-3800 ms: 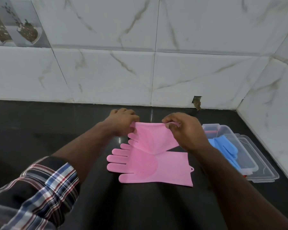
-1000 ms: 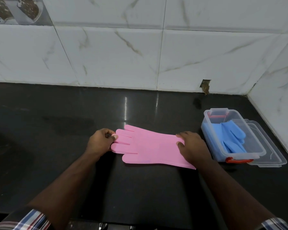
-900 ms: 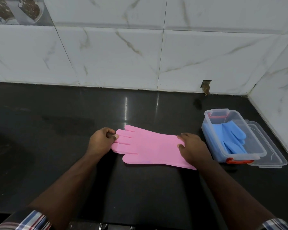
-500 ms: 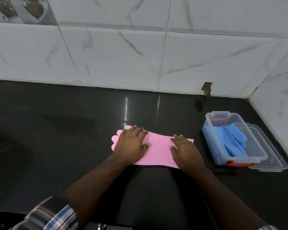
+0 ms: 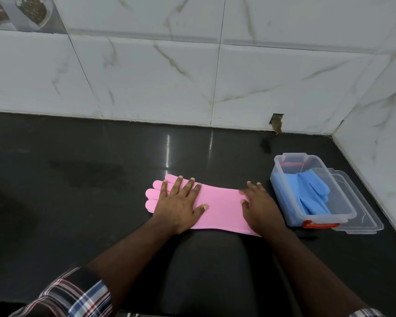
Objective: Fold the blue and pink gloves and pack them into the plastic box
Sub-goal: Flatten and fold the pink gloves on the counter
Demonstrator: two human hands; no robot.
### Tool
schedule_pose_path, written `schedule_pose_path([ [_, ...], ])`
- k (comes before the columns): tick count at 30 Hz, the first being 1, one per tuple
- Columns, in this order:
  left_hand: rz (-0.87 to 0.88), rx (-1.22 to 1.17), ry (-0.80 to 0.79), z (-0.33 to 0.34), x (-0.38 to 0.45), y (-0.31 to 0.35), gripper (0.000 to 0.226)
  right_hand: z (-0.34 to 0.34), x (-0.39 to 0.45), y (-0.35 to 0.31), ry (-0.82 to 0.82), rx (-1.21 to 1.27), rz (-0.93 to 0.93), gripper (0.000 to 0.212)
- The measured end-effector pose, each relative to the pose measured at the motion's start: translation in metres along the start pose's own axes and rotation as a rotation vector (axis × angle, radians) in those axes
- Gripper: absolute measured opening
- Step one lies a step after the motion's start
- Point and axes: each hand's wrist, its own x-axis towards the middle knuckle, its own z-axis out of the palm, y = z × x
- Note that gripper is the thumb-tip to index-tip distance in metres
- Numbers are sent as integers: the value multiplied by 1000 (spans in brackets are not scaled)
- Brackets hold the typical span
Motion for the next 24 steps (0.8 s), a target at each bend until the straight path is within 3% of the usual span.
schedule_pose_path([
  [5,139,79,-64,-8,7,4,79,-19,9,-1,-41,112,245,35],
  [11,148,100,-105,-1,10,2,84,-28,14,1,58,323,294,23],
  [15,145,94,-99,0,10,2,85,-33,10,2,106,431,312,27],
  [20,138,89,-98,1,9,2,86,-34,-4,4,-64,576,414,56],
  [24,137,91,-99,1,9,3,85,-35,-10,8,-144,760,499,43],
])
